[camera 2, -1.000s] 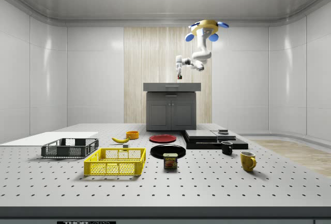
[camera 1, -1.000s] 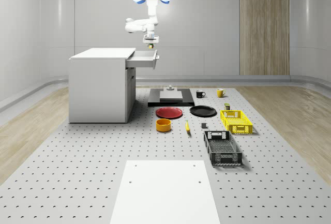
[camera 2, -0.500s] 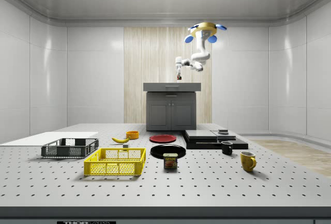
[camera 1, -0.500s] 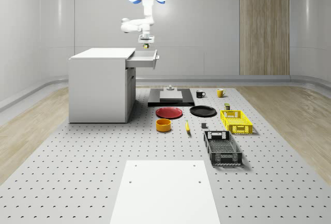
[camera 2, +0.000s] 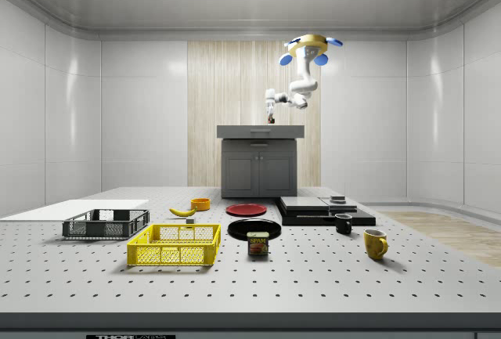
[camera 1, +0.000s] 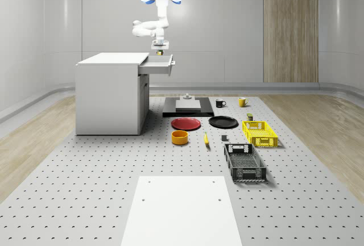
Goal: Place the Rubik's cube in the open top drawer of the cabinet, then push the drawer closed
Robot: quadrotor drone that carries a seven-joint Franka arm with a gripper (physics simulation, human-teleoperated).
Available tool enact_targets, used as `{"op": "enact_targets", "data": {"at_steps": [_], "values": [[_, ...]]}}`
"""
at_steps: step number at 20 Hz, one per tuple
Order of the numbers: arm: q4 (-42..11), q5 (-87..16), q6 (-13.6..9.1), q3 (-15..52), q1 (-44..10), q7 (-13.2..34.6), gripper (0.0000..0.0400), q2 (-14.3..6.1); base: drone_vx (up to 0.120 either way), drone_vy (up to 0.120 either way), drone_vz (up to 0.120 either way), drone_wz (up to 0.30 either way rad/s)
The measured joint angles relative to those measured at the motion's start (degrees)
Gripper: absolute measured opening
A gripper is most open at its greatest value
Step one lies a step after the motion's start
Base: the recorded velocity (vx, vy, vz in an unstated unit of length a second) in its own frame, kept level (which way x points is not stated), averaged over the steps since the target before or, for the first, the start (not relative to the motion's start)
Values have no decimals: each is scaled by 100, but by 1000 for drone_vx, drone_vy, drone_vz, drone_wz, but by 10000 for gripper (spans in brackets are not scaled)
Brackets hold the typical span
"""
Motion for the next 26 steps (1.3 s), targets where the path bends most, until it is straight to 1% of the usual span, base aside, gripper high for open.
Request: {"op": "enact_targets", "data": {"at_steps": [8,17,23,26], "values": [[320,-659,277,-694,-159,-18,325,84,0,0,0,0],[637,-1172,446,-1209,-263,-63,325,266,0,0,0,0],[867,-1485,544,-1513,-312,-112,325,422,0,0,0,0],[932,-1580,554,-1598,-308,-139,365,487,0,0,0,0]]}}
